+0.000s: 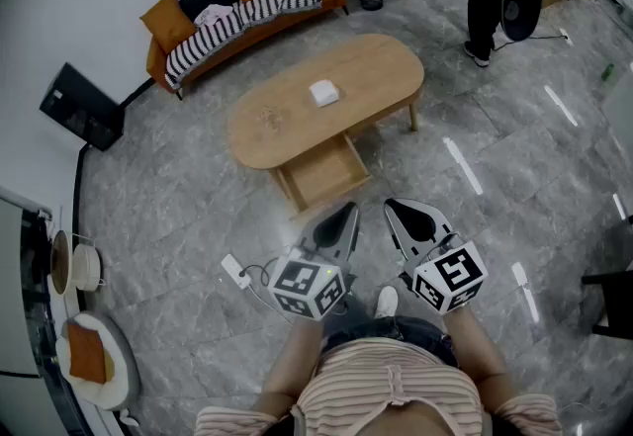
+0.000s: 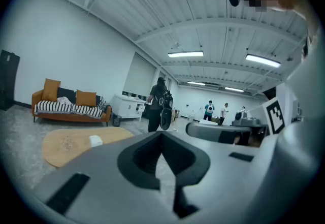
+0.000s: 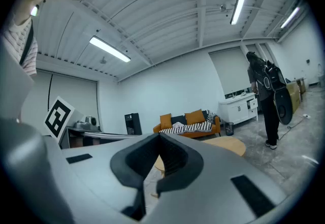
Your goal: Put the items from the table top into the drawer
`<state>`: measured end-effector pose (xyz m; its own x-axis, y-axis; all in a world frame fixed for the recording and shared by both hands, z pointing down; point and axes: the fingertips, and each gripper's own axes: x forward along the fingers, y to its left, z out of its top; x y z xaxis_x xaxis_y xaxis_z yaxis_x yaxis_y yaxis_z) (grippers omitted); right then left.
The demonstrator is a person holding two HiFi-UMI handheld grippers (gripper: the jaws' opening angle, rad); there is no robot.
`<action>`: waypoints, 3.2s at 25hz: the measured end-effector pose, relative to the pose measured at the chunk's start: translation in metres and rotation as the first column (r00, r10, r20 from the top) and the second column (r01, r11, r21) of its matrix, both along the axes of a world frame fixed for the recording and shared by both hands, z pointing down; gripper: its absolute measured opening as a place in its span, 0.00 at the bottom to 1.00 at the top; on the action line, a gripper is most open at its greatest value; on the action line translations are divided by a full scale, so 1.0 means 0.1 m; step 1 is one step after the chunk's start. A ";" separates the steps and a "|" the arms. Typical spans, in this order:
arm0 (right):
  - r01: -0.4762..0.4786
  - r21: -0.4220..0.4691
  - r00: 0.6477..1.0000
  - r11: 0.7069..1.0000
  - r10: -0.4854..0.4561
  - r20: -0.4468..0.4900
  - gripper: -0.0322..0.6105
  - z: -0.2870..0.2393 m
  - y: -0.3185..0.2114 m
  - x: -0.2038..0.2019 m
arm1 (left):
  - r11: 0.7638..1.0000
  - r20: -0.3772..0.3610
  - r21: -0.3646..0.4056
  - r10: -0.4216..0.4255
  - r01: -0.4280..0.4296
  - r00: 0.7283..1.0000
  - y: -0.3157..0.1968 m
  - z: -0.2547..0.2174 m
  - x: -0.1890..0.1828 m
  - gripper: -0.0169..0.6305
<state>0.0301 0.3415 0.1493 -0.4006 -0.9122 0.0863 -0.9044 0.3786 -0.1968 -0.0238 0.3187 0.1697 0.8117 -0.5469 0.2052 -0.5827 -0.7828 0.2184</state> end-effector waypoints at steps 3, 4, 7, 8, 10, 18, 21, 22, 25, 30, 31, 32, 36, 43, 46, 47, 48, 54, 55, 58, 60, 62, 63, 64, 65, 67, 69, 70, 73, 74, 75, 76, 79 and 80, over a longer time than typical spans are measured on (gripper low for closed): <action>-0.001 0.011 1.000 1.000 0.001 0.010 0.06 0.01 0.01 0.07 | 1.000 0.019 0.021 -0.003 0.003 1.000 0.01 0.00 0.07 0.05; -0.002 0.013 1.000 1.000 0.002 0.014 0.06 0.01 0.01 0.09 | 1.000 0.025 0.025 -0.003 0.002 1.000 0.00 0.00 0.08 0.05; -0.003 0.013 1.000 1.000 0.002 0.021 0.06 0.02 -0.01 0.14 | 0.999 0.038 0.032 -0.008 0.006 0.999 -0.02 -0.01 0.13 0.05; 0.000 0.014 1.000 1.000 0.000 0.021 0.06 0.02 -0.02 0.14 | 0.999 0.039 0.033 -0.010 0.009 0.999 -0.02 -0.01 0.14 0.05; 0.005 0.015 1.000 1.000 -0.005 0.022 0.06 0.02 -0.03 0.15 | 0.999 0.040 0.033 -0.014 0.013 0.999 -0.04 -0.02 0.15 0.05; 0.008 0.006 1.000 1.000 -0.008 0.026 0.06 0.00 -0.14 0.07 | 0.999 0.042 0.024 -0.036 0.035 0.998 -0.14 0.01 0.03 0.05; 0.015 -0.002 1.000 1.000 -0.015 0.020 0.06 0.04 -0.18 0.05 | 0.998 0.041 0.014 -0.053 0.053 0.998 -0.21 0.03 -0.03 0.05; 0.017 -0.006 1.000 1.000 -0.017 0.018 0.06 0.06 -0.18 0.05 | 0.998 0.043 0.011 -0.060 0.060 0.997 -0.21 0.05 -0.04 0.05; 0.023 -0.014 0.999 1.000 -0.023 0.028 0.06 0.08 -0.18 0.05 | 0.997 0.049 0.004 -0.078 0.078 0.996 -0.24 0.07 -0.09 0.05; 0.049 -0.030 0.997 0.998 -0.047 0.053 0.06 0.08 -0.27 -0.02 | 0.994 0.056 -0.018 -0.104 0.105 0.993 -0.36 0.09 -0.21 0.05; 0.051 -0.033 0.997 0.998 -0.049 0.057 0.06 0.09 -0.29 -0.02 | 0.994 0.059 -0.023 -0.108 0.109 0.992 -0.39 0.11 -0.23 0.05; 0.052 -0.034 0.997 0.998 -0.050 0.060 0.06 0.09 -0.32 -0.02 | 0.993 0.061 -0.027 -0.111 0.113 0.992 -0.42 0.12 -0.24 0.05; 0.049 -0.047 0.997 0.998 -0.046 0.069 0.06 0.15 -0.53 -0.02 | 0.990 0.057 -0.055 -0.124 0.127 0.991 -0.65 0.21 -0.33 0.05; 0.048 -0.087 0.997 0.995 -0.043 0.057 0.06 0.29 -1.06 -0.04 | 0.984 0.062 -0.097 -0.142 0.147 0.988 -1.26 0.41 -0.43 0.05; 0.055 -0.119 0.997 0.991 -0.049 0.053 0.06 0.37 -1.39 -0.03 | 0.981 0.066 -0.116 -0.150 0.157 0.986 -1.61 0.48 -0.43 0.05; 0.060 -0.129 0.997 0.990 -0.053 0.053 0.06 0.39 -1.50 -0.03 | 0.980 0.067 -0.123 -0.152 0.160 0.986 -1.72 0.50 -0.43 0.05; 0.064 -0.137 0.997 0.988 -0.057 0.053 0.06 0.41 -1.62 -0.03 | 0.979 0.069 -0.128 -0.154 0.162 0.986 -1.84 0.52 -0.43 0.05; 0.086 -0.173 0.996 0.981 -0.079 0.051 0.06 0.49 -2.31 -0.17 | 0.970 0.062 -0.169 -0.165 0.173 0.984 -2.51 0.64 -0.53 0.05; 0.089 -0.180 0.995 0.980 -0.081 0.049 0.06 0.50 -2.42 -0.19 | 0.969 0.061 -0.175 -0.165 0.173 0.984 -2.61 0.66 -0.55 0.05; 0.087 -0.196 0.996 0.977 -0.079 0.046 0.06 0.54 -2.72 -0.25 | 0.967 0.063 -0.187 -0.165 0.174 0.984 -2.90 0.73 -0.59 0.05; 0.077 -0.206 0.997 0.976 -0.069 0.042 0.06 0.57 -2.89 -0.27 | 0.964 0.060 -0.198 -0.169 0.178 0.984 -3.06 0.78 -0.63 0.05; 0.066 -0.214 0.998 0.975 -0.060 0.034 0.06 0.59 -3.04 -0.30 | 0.960 0.051 -0.214 -0.173 0.180 0.984 -3.22 0.82 -0.69 0.05; 0.061 -0.218 0.998 0.974 -0.056 0.029 0.06 0.60 -3.11 -0.31 | 0.958 0.046 -0.222 -0.175 0.181 0.983 -3.29 0.85 -0.72 0.05; 0.057 -0.223 0.998 0.973 -0.054 0.023 0.06 0.61 -3.17 -0.32 | 0.956 0.043 -0.229 -0.177 0.183 0.983 -3.36 0.87 -0.75 0.05; 0.053 -0.229 0.999 0.972 -0.050 0.018 0.06 0.62 -3.23 -0.31 | 0.955 0.042 -0.234 -0.179 0.184 0.983 -3.42 0.89 -0.77 0.05; 0.044 -0.245 0.999 0.968 -0.043 0.011 0.06 0.64 -3.31 -0.28 | 0.951 0.041 -0.246 -0.181 0.186 0.983 -3.52 0.93 -0.79 0.05; 0.037 -0.259 0.999 0.965 -0.037 0.002 0.06 0.65 -3.38 -0.24 | 0.948 0.042 -0.255 -0.183 0.187 0.982 -3.60 0.97 -0.79 0.05; 0.033 -0.263 0.999 0.964 -0.035 -0.003 0.06 0.66 -3.42 -0.21 | 0.947 0.044 -0.259 -0.185 0.190 0.982 -3.64 0.99 -0.78 0.05; 0.025 -0.277 1.000 0.961 -0.029 -0.009 0.06 0.69 -3.53 -0.12 | 0.940 0.061 -0.269 -0.203 0.212 0.977 -3.77 1.07 -0.77 0.05; 0.024 -0.282 1.000 0.959 -0.027 -0.007 0.06 0.70 -3.58 -0.09 | 0.936 0.070 -0.274 -0.211 0.222 0.975 -3.82 1.11 -0.77 0.05; 0.022 -0.288 1.000 0.957 -0.024 -0.004 0.06 0.72 -3.62 -0.07 | 0.932 0.081 -0.280 -0.217 0.231 0.973 -3.87 1.15 -0.76 0.05; 0.021 -0.293 1.000 0.956 -0.022 0.000 0.06 0.74 -3.66 -0.04 | 0.928 0.093 -0.286 -0.220 0.238 0.971 -3.92 1.20 -0.76 0.05; 0.031 -0.301 1.000 0.953 -0.031 0.004 0.06 0.80 -3.82 0.03 | 0.914 0.121 -0.312 -0.233 0.260 0.965 -4.09 1.38 -0.70 0.05; 0.038 -0.304 0.999 0.952 -0.038 0.006 0.06 0.83 -3.88 0.06 | 0.908 0.133 -0.320 -0.239 0.270 0.962 -4.15 1.45 -0.67 0.05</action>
